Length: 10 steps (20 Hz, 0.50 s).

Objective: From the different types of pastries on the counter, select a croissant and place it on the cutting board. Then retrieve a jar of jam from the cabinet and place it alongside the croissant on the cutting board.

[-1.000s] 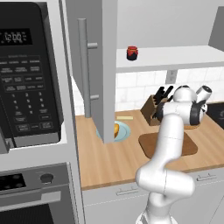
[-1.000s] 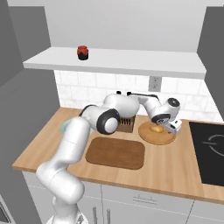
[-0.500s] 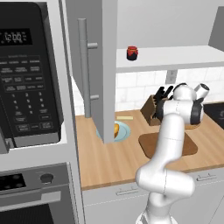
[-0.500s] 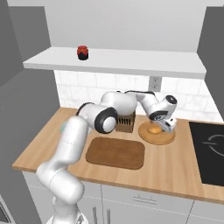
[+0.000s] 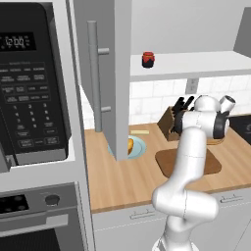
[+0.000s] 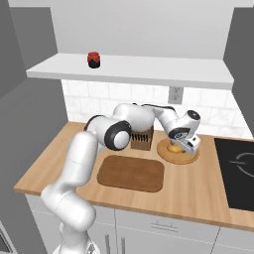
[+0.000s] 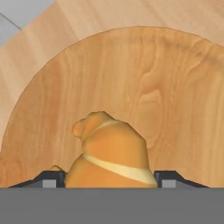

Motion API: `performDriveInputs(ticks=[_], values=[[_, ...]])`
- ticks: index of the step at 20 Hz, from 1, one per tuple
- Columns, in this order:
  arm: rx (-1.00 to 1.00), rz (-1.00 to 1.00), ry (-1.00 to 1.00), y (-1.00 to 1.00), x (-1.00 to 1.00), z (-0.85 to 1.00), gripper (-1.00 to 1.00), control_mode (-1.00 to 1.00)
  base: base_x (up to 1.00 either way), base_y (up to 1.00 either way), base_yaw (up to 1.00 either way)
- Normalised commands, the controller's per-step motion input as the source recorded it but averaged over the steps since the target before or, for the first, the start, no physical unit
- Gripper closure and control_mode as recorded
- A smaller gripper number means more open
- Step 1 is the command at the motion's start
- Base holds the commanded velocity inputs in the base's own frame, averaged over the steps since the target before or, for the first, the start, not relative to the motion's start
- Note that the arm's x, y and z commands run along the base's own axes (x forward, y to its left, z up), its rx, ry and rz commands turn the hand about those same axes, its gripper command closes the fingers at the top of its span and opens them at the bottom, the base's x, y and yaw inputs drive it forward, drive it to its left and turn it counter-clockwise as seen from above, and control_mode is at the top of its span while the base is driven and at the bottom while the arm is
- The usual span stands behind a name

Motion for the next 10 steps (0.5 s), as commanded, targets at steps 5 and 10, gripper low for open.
performDriveInputs(ticks=[5,10], values=[[0.04,0.03,0.02,0.14,-0.14,0.27,1.00,-1.00,0.00,0.00,0.00],[0.11,0.13,-0.24,0.08,-0.84,0.61,1.00,-1.00,0.00,0.00,0.00]])
